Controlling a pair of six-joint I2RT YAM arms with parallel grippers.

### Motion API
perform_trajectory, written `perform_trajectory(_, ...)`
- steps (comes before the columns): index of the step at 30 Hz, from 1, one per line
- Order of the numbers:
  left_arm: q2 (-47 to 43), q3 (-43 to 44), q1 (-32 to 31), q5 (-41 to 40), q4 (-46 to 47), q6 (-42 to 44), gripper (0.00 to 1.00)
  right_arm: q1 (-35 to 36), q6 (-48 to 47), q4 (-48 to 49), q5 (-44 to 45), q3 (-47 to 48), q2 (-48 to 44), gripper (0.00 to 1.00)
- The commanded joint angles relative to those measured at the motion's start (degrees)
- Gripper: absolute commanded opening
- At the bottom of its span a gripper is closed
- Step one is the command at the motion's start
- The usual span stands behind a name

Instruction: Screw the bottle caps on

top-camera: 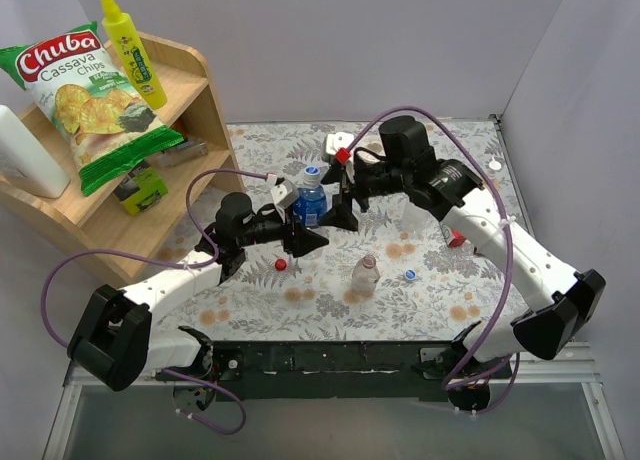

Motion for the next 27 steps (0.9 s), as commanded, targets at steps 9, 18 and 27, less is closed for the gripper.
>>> perform_trajectory(9,0.08,1.41,0.31,2.42,-4.38,6.68,0.0,-3.13,4.51,1.48,1.84,9.38,1.24,0.96)
perform_trajectory(18,1.05,3.43,-0.3,3.21,-6.58,8.09,0.0,-2.25,10.49,10.11,-11.43,8.96,7.41,0.96)
perform_trajectory(27,1.13,4.13,-0.3,2.6,-6.32,6.95,0.0,-1.46,11.02,11.08,-12.06,3.25,5.12,0.96)
